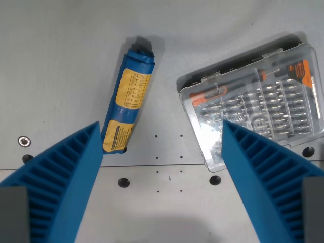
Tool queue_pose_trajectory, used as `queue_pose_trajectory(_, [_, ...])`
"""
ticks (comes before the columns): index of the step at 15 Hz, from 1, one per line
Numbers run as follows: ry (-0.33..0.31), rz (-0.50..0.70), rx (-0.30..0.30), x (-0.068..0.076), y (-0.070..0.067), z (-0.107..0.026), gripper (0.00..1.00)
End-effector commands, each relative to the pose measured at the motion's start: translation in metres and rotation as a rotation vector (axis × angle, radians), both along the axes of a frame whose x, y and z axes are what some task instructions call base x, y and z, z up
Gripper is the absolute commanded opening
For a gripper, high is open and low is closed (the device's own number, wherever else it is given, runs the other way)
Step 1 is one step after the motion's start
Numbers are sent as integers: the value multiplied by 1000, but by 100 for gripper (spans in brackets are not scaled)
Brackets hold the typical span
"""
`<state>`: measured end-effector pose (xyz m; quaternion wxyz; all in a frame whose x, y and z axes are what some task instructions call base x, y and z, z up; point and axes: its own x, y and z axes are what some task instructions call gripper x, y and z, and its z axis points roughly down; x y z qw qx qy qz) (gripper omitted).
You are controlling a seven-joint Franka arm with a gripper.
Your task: Move above the blue bag
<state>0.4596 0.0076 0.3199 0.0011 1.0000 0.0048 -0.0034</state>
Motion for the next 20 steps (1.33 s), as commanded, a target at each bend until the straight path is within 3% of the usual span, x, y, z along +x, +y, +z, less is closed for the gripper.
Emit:
queue_pose_trajectory(1, [-3, 0, 0, 0, 0, 1, 100])
queue_pose_trajectory(11, [-8, -35, 1, -2, 1, -4, 100])
queue_pose_trajectory(20, [-61, -134, 4, -9, 10, -31, 100])
